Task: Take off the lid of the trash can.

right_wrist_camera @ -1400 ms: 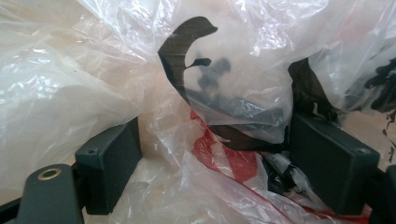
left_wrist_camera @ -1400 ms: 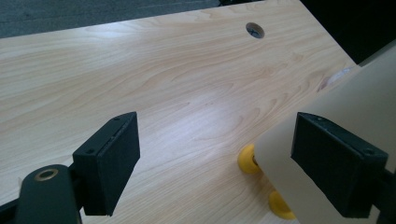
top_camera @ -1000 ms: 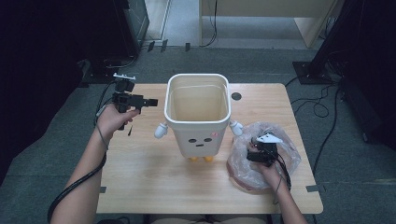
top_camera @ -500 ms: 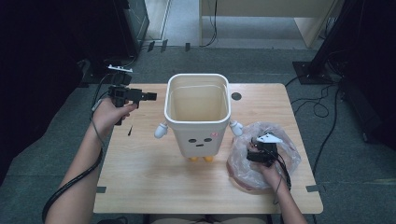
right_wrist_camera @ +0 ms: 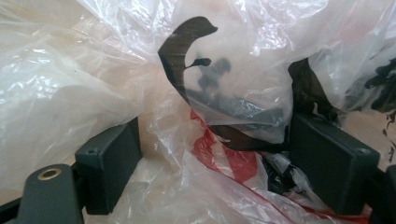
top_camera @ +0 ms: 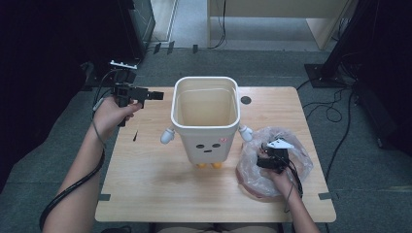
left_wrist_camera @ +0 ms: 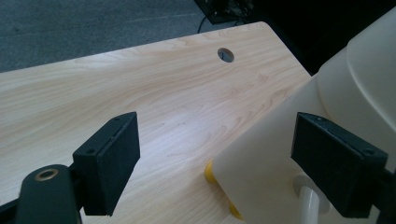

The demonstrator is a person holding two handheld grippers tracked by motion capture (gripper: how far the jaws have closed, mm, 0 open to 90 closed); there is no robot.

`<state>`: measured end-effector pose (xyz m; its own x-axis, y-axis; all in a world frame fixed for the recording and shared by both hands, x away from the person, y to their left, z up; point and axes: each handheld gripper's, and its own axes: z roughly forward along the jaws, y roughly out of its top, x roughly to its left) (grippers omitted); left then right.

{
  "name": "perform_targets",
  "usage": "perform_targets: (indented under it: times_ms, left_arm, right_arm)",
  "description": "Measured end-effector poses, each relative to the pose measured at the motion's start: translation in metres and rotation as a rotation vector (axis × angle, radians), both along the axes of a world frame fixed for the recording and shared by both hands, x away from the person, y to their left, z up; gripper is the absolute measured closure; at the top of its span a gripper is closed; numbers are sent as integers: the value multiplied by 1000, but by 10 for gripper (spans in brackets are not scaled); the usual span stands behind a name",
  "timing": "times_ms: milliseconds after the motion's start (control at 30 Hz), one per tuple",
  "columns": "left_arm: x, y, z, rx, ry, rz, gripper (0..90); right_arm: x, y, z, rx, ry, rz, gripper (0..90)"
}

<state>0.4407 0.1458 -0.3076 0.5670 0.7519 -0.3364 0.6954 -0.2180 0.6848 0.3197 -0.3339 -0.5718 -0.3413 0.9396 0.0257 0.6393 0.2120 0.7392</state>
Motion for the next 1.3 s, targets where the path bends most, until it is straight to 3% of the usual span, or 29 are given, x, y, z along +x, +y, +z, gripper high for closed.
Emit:
perform_targets:
  times_ms: [467,533,1033,1300]
  left_arm:
    - [-3,-6,27,2,-24,-12,160]
    - [-3,-8,29,14,-31,-14,159]
    - [-2,-23,44,-20,-33,-43,160]
    - [-2,-33,51,-19,-40,-58,160]
  right_arm:
    - [0,0,0,0,0,0,175]
    - [0,0,0,0,0,0,175]
    - [0,0,0,-1,0,0,175]
    - [0,0,0,-1,0,0,175]
